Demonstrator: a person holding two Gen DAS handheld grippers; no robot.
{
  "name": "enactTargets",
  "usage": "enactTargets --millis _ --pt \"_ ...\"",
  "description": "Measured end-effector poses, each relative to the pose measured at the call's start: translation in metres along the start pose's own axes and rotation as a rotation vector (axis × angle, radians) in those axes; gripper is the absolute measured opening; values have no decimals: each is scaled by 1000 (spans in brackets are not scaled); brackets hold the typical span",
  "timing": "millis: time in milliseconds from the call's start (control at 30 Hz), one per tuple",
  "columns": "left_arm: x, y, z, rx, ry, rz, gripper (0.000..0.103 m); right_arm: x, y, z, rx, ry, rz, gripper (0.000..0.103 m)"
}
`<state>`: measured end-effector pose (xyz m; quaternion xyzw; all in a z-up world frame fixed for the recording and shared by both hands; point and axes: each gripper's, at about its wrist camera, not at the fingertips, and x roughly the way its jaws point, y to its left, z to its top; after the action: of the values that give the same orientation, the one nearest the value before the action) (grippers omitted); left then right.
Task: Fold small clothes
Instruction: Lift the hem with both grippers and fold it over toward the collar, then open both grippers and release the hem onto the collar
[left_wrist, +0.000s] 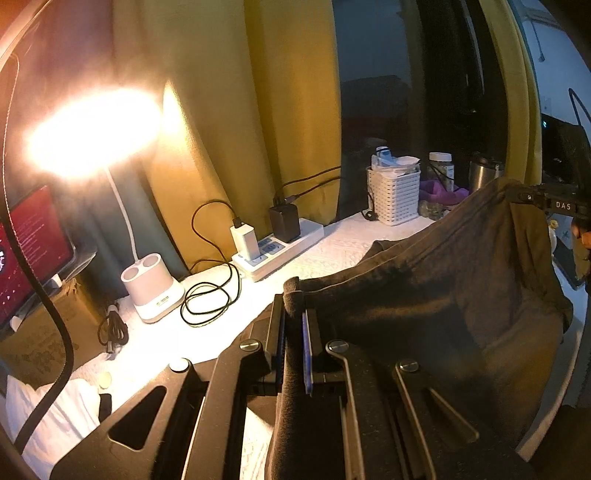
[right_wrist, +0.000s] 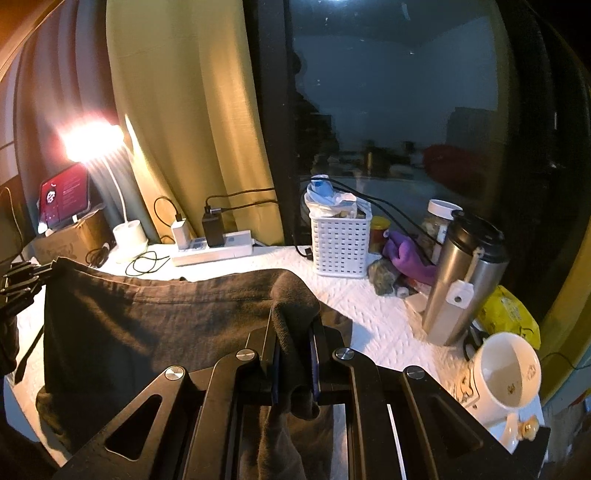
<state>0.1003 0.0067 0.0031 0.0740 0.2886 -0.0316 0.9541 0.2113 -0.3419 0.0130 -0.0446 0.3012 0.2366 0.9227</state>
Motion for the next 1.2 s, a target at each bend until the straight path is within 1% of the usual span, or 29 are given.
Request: enactTargets --millis 333,667,867,1067,1200 --pt "31 14 7 -10 33 26 6 41 -6 11 -9 31 18 12" --pt "75 25 2 1 102 52 6 90 -10 14 -8 90 36 12" --pt "100 39 -9 -43 143 68 6 126 -13 17 -23 139 39 12" --pt "126 45 -18 -73 187 57 6 158 -7 18 -63 185 13 12" --pt "140 51 -20 -79 208 75 6 177 -8 16 -74 216 -8 12"
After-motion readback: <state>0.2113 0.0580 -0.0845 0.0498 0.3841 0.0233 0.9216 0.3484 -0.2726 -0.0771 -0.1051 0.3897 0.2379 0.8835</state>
